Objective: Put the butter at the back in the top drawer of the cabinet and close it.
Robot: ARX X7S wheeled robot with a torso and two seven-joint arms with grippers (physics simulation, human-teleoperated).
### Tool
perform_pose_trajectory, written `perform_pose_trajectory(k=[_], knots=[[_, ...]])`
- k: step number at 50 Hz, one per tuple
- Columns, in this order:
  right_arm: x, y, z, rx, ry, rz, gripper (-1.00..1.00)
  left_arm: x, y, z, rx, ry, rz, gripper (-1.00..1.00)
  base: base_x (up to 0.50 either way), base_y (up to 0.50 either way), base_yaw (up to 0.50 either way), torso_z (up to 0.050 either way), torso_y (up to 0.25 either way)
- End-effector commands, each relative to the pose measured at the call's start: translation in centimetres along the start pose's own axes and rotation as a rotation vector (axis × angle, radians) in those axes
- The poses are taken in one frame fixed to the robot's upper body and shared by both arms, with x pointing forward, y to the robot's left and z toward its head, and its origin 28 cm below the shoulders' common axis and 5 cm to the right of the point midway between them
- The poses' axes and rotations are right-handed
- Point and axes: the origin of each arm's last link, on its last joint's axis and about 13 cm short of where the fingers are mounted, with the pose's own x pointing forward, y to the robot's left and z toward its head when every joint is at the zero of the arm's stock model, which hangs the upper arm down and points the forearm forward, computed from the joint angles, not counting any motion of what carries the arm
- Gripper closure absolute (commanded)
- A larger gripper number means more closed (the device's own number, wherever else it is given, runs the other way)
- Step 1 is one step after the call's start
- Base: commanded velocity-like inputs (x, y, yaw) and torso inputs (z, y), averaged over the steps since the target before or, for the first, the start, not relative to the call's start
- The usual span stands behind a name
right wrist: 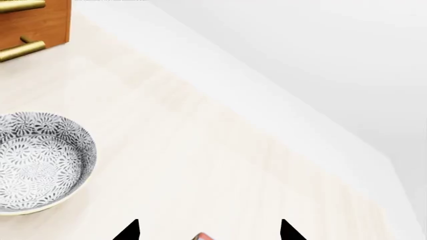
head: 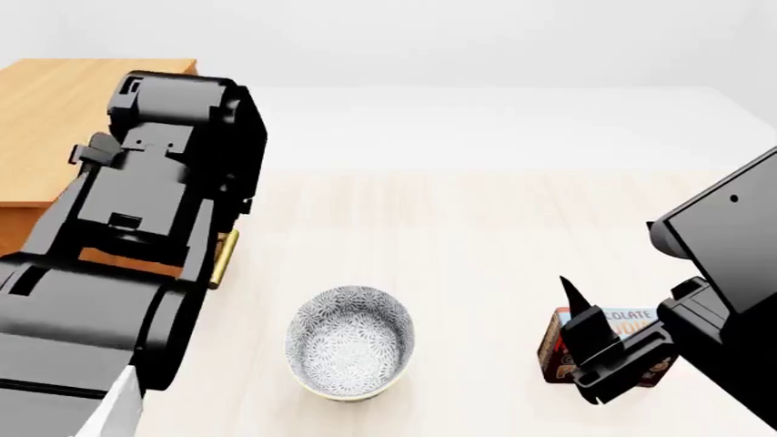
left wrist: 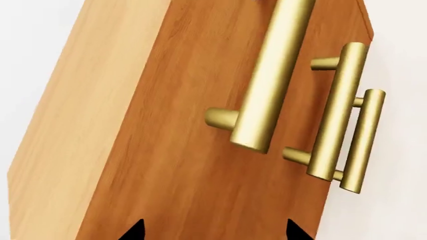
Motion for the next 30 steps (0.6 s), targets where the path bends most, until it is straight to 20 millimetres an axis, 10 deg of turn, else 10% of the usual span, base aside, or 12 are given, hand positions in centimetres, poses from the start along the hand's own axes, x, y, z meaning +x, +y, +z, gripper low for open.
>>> perform_pose_trajectory(k=[1, 30], knots=[[-0.4, 0.0, 0.3, -0.003, -0.008, -0.006, -1.0, 2.3, 0.1, -2.3, 0.096, -0.169, 0.125, -1.0, 0.01, 0.02, 0.01, 0.0, 0.0], [-0.5, 0.2, 0.4, -0.004, -0.021, -0.002, -1.0, -4.6, 7.0, -12.5, -0.079, -0.509, -0.324, -1.0, 0.0, 0.0, 0.0, 0.0, 0.0]])
